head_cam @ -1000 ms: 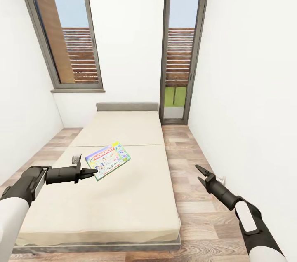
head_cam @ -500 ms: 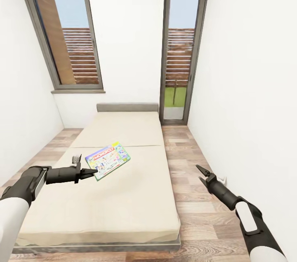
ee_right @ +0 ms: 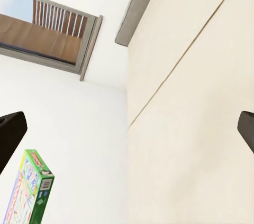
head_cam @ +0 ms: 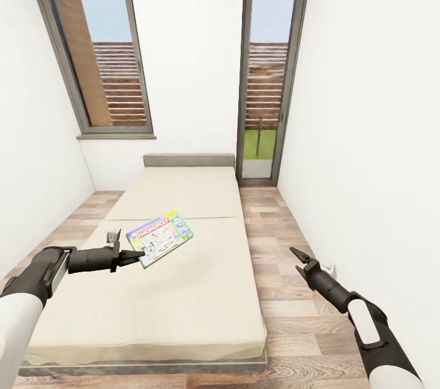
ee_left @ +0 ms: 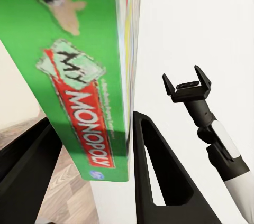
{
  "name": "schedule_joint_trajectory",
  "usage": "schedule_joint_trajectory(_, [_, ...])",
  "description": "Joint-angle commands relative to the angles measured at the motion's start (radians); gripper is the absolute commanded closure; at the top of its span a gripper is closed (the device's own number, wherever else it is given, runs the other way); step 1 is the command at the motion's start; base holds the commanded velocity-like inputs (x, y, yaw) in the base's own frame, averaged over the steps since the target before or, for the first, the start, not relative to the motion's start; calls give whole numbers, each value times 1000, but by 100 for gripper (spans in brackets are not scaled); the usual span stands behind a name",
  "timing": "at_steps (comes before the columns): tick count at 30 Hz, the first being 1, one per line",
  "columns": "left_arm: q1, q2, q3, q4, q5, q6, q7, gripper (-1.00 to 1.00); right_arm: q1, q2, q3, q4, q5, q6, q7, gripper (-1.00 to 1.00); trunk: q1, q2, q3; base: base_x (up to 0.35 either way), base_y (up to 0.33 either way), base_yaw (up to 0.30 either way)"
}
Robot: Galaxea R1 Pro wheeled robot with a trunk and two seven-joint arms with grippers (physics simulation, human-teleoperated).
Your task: Put all the toys in the child's room - the three board games (two on the bed and one on the table), the two jigsaw puzzles on the table, and the tennis ball on the table - inside the toy box on the table in the child's room.
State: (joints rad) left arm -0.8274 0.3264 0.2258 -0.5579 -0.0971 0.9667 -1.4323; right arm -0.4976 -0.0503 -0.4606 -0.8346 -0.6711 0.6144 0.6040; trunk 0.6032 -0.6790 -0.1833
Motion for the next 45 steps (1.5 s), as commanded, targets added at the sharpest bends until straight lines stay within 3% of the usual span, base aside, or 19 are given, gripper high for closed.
schedule_joint_trajectory(1, [-1, -1, 4, 0, -10, 10, -8, 100, -1, 1, -2, 0, -4, 7, 1, -100, -4, 6, 2, 0, 0, 0])
schedule_joint_trajectory(30, [-1, -3, 5, 0, -12, 12, -8, 100, -1, 6, -1, 0, -3, -18, -4, -100, -115, 209, 92, -49, 0, 2])
schedule_joint_trajectory(40, [-1, -2, 4, 0, -12, 11, -7, 100, -1, 7, 1, 0, -3, -18, -4, -100, -153, 279, 124, 0, 0, 233])
schedule_joint_trajectory(45, [-1, -1, 4, 0, -12, 12, -8, 100, -1, 7, 2, 0, -2, -19, -4, -100, -153, 279, 124, -168, 0, 291])
